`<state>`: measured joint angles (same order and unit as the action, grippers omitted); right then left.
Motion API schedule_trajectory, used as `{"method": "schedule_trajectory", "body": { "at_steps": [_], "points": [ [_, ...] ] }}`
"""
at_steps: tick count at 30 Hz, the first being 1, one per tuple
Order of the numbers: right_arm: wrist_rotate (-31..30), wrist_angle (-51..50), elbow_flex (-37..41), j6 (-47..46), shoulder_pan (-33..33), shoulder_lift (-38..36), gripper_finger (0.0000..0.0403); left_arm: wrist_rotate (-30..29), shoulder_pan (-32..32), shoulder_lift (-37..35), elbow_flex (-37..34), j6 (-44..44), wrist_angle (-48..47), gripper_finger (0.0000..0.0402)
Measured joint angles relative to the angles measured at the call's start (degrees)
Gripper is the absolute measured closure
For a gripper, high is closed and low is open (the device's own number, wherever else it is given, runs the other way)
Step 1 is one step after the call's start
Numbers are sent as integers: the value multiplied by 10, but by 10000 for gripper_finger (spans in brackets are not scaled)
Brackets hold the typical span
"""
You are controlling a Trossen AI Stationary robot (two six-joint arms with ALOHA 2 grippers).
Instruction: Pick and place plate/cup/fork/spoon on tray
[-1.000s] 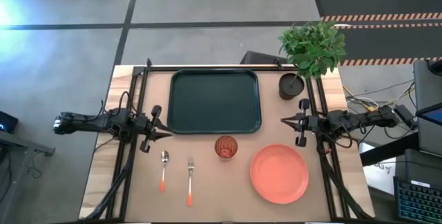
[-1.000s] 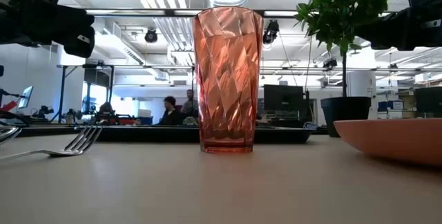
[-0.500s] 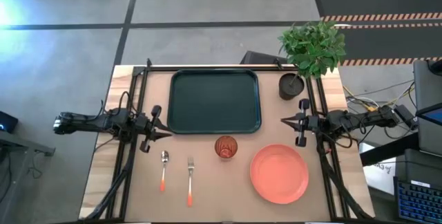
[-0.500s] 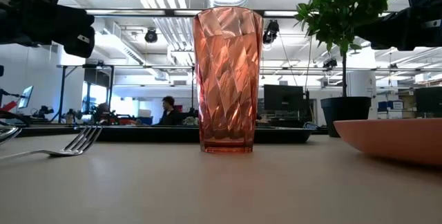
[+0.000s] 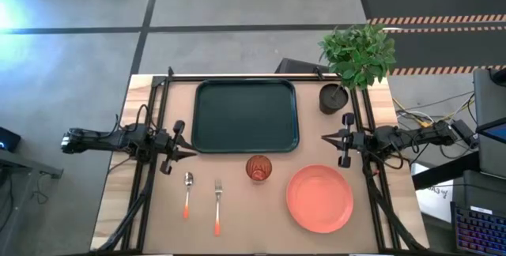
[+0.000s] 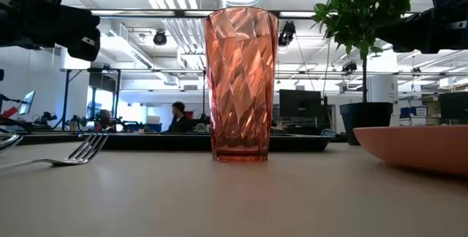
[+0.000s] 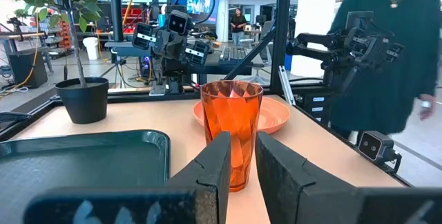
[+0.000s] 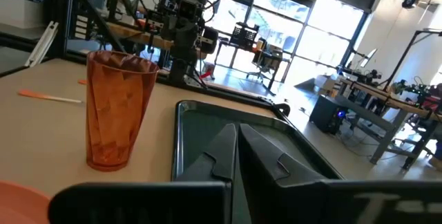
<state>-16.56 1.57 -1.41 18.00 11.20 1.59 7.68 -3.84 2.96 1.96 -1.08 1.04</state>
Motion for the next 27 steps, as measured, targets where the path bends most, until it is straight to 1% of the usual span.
{"method": "schedule_trajectory", "body": {
  "at_steps": [22, 24, 27],
  "points": [
    [0, 1, 0, -2, 0, 0, 394, 0, 0, 0, 0, 0, 0, 349],
    [0, 3, 0, -35, 0, 0, 394, 0, 0, 0, 0, 0, 0, 349],
    [0, 3, 0, -147, 0, 0, 394, 0, 0, 0, 0, 0, 0, 349]
  ]
}}
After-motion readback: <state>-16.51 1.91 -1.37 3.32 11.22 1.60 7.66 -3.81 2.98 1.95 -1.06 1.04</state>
